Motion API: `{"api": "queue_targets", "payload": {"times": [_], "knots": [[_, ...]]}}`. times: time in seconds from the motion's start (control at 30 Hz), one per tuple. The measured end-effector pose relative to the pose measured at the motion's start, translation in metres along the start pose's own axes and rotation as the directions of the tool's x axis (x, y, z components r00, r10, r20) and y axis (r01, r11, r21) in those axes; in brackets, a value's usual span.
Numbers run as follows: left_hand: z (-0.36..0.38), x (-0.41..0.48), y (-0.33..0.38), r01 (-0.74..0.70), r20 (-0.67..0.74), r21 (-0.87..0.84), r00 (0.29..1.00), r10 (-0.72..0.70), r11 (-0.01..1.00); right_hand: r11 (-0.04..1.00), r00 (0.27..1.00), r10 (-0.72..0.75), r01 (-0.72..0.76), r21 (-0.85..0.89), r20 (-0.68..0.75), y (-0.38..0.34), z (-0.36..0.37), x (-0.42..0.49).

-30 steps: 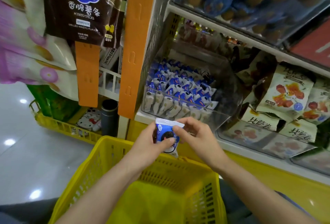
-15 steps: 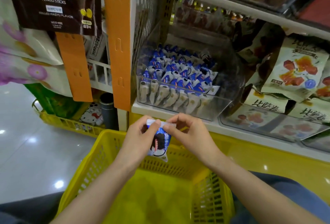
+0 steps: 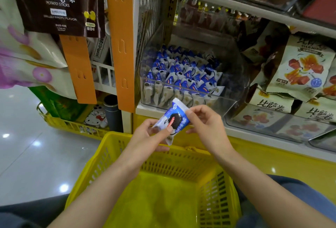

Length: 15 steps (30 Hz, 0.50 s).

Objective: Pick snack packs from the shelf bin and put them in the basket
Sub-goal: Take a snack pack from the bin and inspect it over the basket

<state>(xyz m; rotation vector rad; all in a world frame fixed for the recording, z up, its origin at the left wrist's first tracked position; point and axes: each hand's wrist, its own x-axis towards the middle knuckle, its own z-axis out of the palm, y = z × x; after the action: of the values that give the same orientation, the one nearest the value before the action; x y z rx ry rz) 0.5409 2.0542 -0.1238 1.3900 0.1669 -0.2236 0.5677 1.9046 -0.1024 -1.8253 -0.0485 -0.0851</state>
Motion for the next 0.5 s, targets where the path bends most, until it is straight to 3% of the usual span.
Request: {"api": "queue_targets", "payload": {"times": [0.1, 0.23, 0.33, 0.5], "knots": [[-0.002, 0.002, 0.000, -0.059, -0.087, -0.023, 0.995, 0.057, 0.998, 0.990, 0.995, 0.087, -0.091, 0.103, 0.044, -0.002, 0.001, 0.000], [-0.010, 0.005, 0.002, -0.224, -0.185, 0.181, 0.949, 0.257, 0.958, 0.989, 0.978, 0.146, -0.139, -0.059, 0.146, 0.000, 0.002, -0.003], [-0.011, 0.004, 0.004, -0.348, -0.139, 0.424, 0.887, 0.439, 0.836, 0.960, 0.926, 0.265, -0.278, 0.012, 0.269, -0.003, 0.003, -0.006], [-0.004, -0.006, 0.004, -0.502, 0.037, 0.525, 0.821, 0.570, 0.688, 0.877, 0.902, 0.312, -0.395, 0.274, 0.300, -0.006, 0.005, -0.006]]}}
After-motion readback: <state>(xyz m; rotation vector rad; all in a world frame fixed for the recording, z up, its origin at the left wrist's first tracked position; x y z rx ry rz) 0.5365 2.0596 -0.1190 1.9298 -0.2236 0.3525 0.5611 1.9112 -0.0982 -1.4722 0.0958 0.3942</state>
